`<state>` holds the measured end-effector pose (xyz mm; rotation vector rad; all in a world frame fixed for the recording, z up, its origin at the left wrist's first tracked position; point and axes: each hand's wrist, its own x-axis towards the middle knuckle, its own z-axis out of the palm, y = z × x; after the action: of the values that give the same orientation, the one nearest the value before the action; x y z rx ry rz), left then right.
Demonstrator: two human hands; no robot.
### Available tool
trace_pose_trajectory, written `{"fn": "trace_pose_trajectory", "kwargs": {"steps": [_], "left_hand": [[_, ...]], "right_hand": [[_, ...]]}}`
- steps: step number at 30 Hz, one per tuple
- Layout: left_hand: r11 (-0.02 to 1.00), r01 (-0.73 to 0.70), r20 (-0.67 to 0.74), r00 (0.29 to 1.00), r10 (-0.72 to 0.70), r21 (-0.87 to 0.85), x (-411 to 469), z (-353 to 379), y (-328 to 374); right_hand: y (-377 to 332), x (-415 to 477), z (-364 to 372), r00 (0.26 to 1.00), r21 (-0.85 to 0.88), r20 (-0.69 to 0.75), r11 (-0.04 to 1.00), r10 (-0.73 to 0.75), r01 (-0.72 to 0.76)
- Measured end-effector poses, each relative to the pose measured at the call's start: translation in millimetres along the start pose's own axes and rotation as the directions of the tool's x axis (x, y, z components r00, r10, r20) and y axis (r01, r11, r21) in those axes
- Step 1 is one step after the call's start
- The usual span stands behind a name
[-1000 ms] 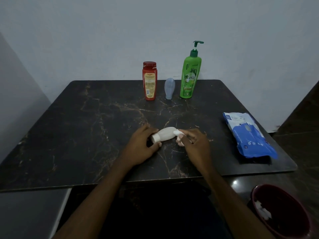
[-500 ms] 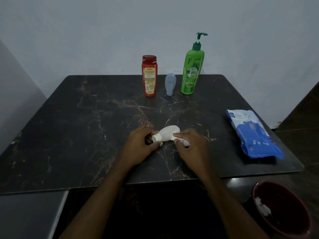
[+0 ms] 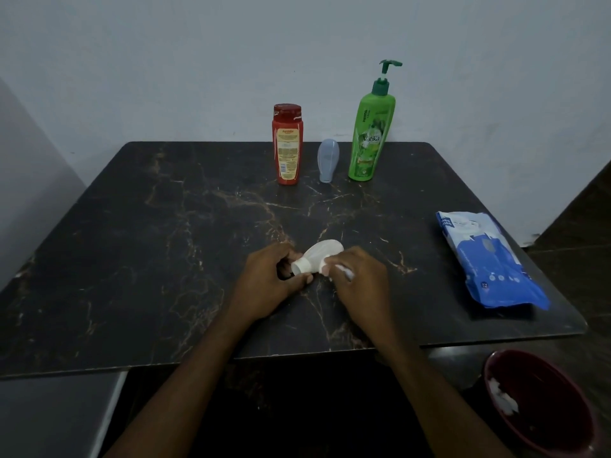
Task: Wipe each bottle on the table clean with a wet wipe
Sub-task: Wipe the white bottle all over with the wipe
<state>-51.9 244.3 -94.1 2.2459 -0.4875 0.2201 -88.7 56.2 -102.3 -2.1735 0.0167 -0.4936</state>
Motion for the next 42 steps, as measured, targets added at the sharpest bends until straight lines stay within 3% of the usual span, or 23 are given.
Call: {"fn": "trace_pose_trajectory", "kwargs": {"steps": [4,13,18,23,27,30,35,39,42], "left_hand": [[1.0,-0.003,0.006,1.0,0.003,0.001,-1,-1,0],[1.0,0.003,0.004,1.0,-0.003,0.01,-1,-1,1],[1.0,0.018,0.017,1.0,-0.018,0.01,0,-1,-1],[1.0,0.022,0.008,1.0,-0.022,0.009,1,0,0],[1.0,0.0,0.01,1.0,0.0,-0.002,1,0,0],[1.0,0.002,0.006,1.0,-0.002,0.008,1,-1,1],[1.0,0.001,0.016,1.0,-0.002,0.009,-1,-2,2],[1.0,0.014,0.013,1.0,-0.015,0.004,1,-1,2],[1.0,0.021,0.015,1.0,-0.02,-0.017,1,-1,3]], "right_hand": [[8,15,-13,0.981,-0.059,-0.038,0.979,0.191,-0.193],[-10,-7,4,1.0,0.011,-0.007,1.0,0.013,-0.012],[8,19,-16,0.96,-0.005,0.001,0.96,0.278,-0.278],[-11,-3,5,0.991,-0.03,-0.073,0.993,0.111,-0.114],[-20,-17,16,0.999,0.014,0.009,0.999,-0.034,0.034],[-12,-3,6,1.0,-0.007,-0.018,1.0,0.006,-0.006],[6,22,-9,0.971,-0.049,-0.031,0.97,0.239,-0.24],[-11,2,7,0.988,-0.05,-0.09,0.99,0.126,-0.131],[-24,-18,18,0.999,0.006,-0.033,1.0,0.011,-0.011]]}}
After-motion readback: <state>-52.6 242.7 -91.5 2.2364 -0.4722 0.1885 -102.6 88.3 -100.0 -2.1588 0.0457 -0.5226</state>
